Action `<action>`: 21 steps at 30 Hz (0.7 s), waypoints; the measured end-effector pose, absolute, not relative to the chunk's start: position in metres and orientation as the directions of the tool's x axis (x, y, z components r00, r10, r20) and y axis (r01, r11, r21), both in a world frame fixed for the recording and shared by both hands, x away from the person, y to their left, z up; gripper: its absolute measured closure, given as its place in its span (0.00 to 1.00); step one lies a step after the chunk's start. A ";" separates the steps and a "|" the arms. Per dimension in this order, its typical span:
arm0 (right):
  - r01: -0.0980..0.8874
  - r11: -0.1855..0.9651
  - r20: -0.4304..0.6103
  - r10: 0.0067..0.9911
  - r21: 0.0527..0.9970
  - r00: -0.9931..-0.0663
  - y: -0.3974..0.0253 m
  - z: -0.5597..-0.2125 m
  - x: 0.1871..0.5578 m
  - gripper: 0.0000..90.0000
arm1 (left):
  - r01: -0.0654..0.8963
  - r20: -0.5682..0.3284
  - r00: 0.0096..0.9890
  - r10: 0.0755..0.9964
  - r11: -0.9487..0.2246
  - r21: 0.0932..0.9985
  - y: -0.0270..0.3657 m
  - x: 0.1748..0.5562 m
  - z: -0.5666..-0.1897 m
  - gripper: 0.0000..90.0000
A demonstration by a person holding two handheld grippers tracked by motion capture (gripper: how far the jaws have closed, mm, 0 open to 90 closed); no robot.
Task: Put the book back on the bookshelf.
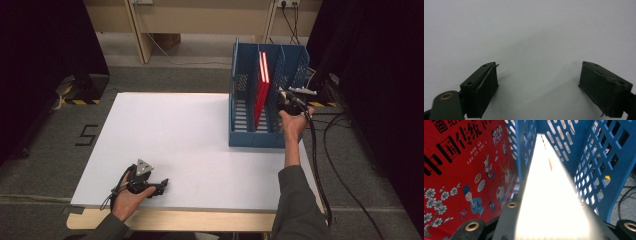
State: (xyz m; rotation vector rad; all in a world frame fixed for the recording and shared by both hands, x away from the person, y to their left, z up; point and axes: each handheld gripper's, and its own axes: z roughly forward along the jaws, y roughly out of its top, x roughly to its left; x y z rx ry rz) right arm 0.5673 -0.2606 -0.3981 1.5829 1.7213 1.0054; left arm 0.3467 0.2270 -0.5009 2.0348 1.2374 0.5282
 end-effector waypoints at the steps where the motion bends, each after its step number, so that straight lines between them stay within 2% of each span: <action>1: 0.547 0.008 0.069 0.990 0.837 -0.121 -0.261 -0.398 0.567 0.80 | 0.606 -0.009 0.464 0.886 -0.310 0.732 0.227 0.347 -0.501 0.16; 3: 0.583 0.022 0.063 0.990 0.812 -0.125 -0.261 -0.401 0.568 0.80 | 0.606 -0.009 0.464 0.886 -0.310 0.732 0.227 0.347 -0.501 0.16; 16: 0.596 0.003 0.113 0.981 0.803 -0.156 -0.266 -0.399 0.562 0.74 | 0.607 -0.009 0.463 0.886 -0.309 0.732 0.227 0.347 -0.501 0.16; 21: 0.590 0.058 0.081 0.975 0.805 -0.206 -0.267 -0.397 0.551 0.72 | 0.607 -0.010 0.463 0.886 -0.309 0.732 0.227 0.347 -0.501 0.16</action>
